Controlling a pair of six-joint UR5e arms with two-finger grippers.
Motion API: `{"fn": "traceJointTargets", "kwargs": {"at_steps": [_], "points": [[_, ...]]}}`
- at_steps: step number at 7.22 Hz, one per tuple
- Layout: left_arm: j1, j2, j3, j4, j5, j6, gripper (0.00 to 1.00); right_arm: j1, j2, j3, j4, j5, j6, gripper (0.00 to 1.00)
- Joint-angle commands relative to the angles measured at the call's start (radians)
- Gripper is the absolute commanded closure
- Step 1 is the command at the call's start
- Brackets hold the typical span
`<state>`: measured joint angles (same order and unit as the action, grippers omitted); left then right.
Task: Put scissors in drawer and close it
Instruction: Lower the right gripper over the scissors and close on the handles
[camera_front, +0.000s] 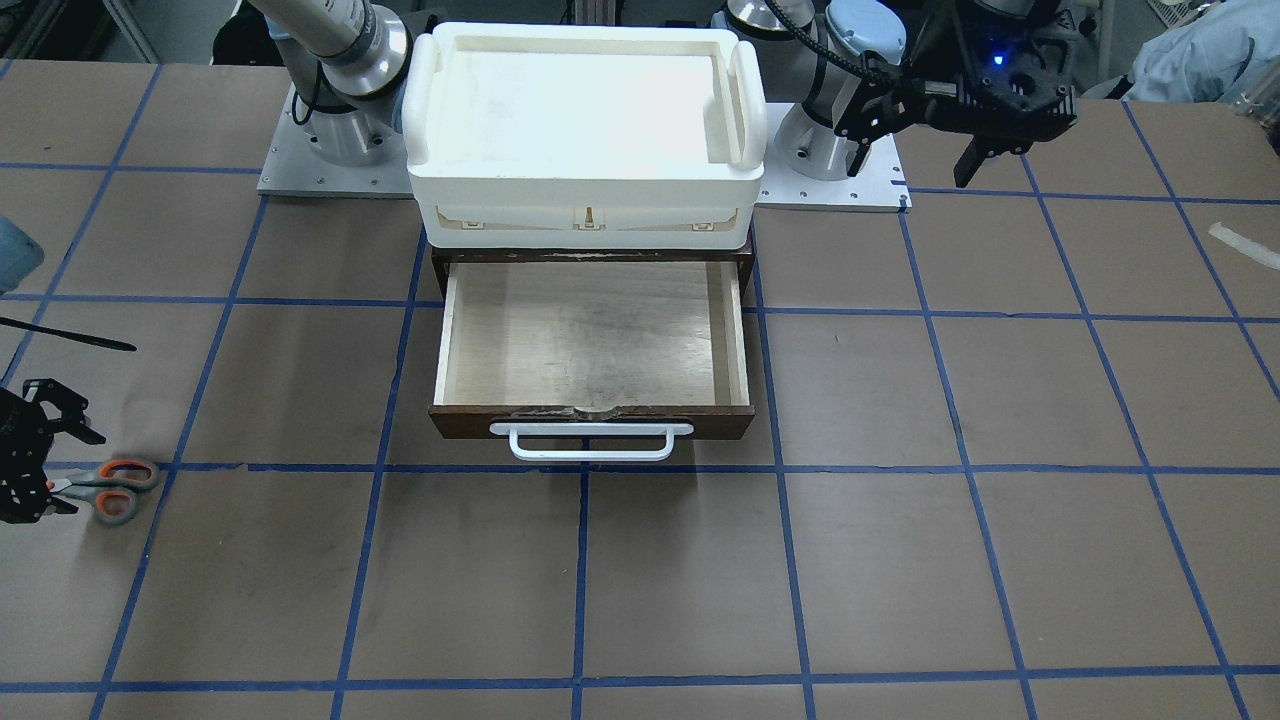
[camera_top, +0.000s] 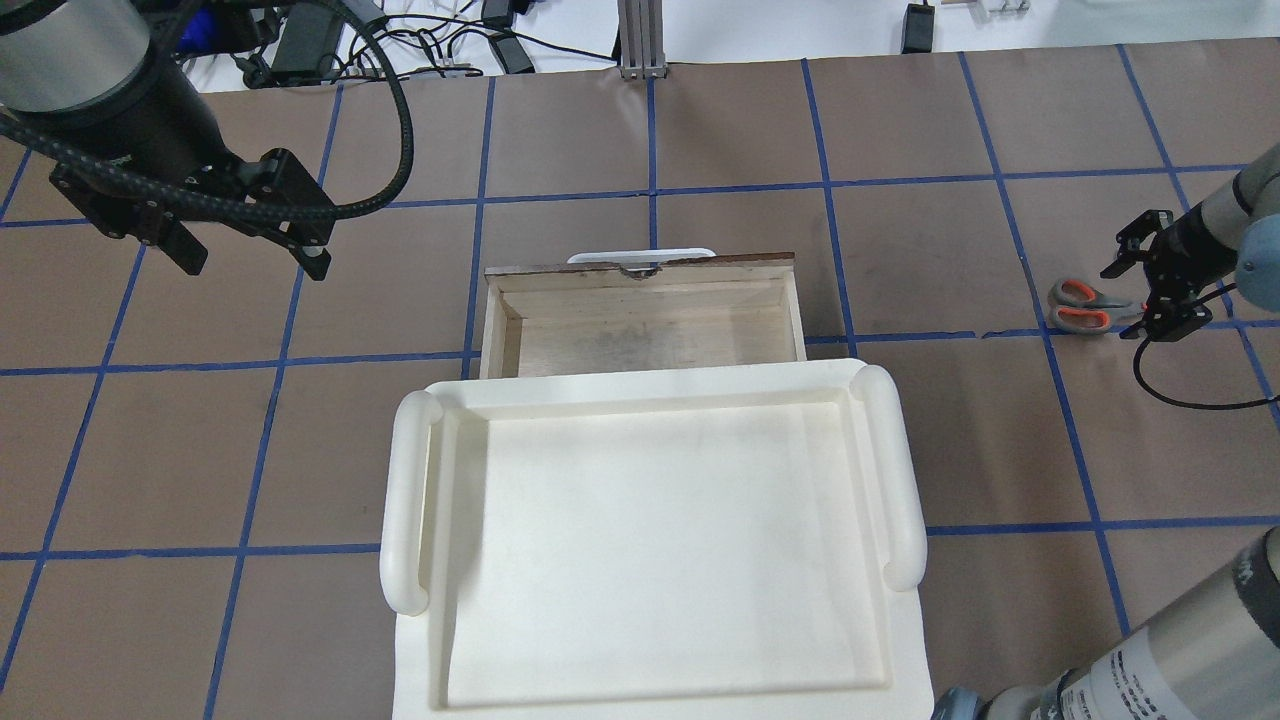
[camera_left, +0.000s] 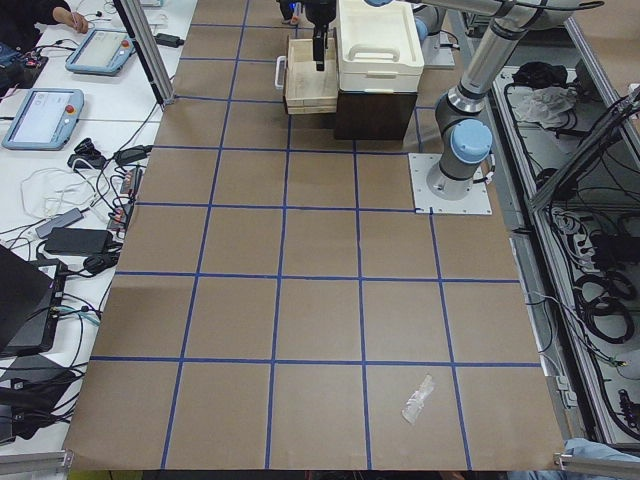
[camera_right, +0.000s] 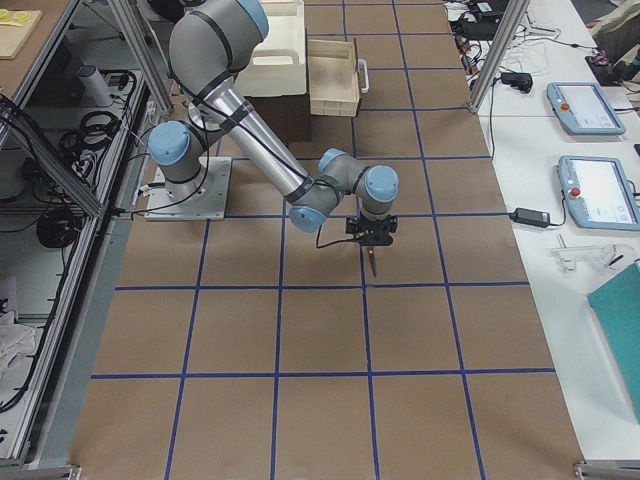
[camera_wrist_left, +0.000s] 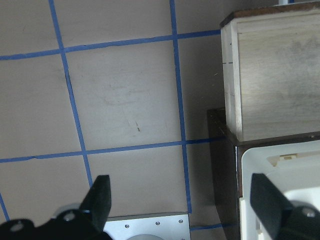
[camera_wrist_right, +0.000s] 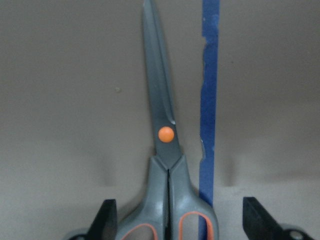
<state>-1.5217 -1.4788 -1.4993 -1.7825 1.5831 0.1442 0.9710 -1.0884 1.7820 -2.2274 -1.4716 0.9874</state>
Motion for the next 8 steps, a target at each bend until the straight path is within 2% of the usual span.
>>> {"fn": "traceJointTargets", "kwargs": {"at_steps": [1, 3, 5, 6, 8], "points": [[0.000, 0.000, 0.001, 0.000, 0.000, 0.000, 0.00, 0.000, 0.018, -0.001, -0.008, -0.038, 0.001, 0.12], [0.000, 0.000, 0.001, 0.000, 0.002, 0.000, 0.00, 0.000, 0.019, -0.003, -0.008, -0.039, 0.004, 0.34], [0.000, 0.000, 0.001, 0.000, 0.000, 0.000, 0.00, 0.000, 0.019, -0.004, -0.009, -0.039, 0.005, 0.60], [0.000, 0.000, 0.001, 0.000, 0.002, 0.000, 0.00, 0.000, 0.018, -0.006, -0.009, -0.041, 0.004, 0.69], [0.000, 0.000, 0.001, 0.000, 0.002, 0.000, 0.00, 0.002, 0.016, -0.009, -0.009, -0.041, 0.004, 0.75]]}}
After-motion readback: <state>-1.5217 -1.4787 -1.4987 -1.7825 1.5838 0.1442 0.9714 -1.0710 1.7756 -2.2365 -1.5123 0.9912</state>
